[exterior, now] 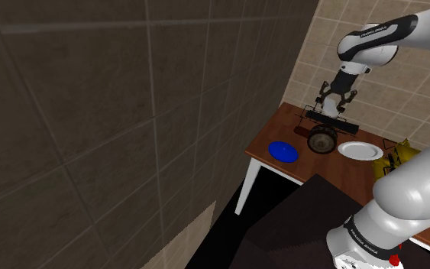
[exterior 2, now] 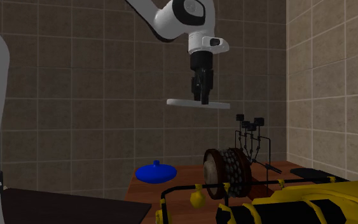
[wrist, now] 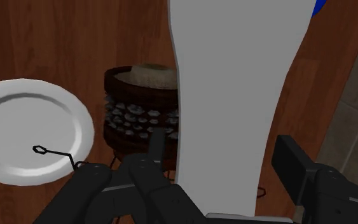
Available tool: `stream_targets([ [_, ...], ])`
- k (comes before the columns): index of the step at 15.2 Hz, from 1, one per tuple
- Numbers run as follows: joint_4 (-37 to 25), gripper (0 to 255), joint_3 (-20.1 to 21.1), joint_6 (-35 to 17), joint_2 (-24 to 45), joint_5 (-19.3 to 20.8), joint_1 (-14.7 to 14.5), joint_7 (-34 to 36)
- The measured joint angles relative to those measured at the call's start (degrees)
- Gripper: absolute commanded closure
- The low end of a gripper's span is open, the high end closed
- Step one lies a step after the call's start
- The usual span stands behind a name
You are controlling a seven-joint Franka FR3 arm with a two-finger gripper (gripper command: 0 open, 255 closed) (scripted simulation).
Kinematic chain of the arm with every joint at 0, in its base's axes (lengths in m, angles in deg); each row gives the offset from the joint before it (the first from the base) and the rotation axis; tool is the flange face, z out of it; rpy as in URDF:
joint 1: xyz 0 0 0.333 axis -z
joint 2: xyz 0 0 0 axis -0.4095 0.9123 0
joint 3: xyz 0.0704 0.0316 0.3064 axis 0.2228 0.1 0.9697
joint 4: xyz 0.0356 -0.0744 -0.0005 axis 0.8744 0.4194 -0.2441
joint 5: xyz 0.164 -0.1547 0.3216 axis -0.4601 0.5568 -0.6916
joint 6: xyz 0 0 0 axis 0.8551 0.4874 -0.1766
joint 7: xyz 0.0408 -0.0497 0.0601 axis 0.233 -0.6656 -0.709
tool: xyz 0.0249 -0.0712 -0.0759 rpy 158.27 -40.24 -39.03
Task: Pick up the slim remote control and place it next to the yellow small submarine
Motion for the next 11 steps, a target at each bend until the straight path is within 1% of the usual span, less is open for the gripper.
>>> stream_targets([
  [2, 4.7, 255, -0.68, -0.9, -4.1, 1.81, 0.87, -0.6],
  [4, 8.52, 255, -1.21, -0.68, -8.43, 3.78, 1.88, -0.98],
  [7, 13.23, 255, -2.04, -0.58, -13.57, 6.28, 3.58, -1.86],
  [9, 17.37, 255, -2.48, -0.24, -18.31, 8.53, 5.26, -2.35],
  [11, 19.23, 255, -3.2, -0.83, -19.72, 9.48, 6.17, -3.23],
])
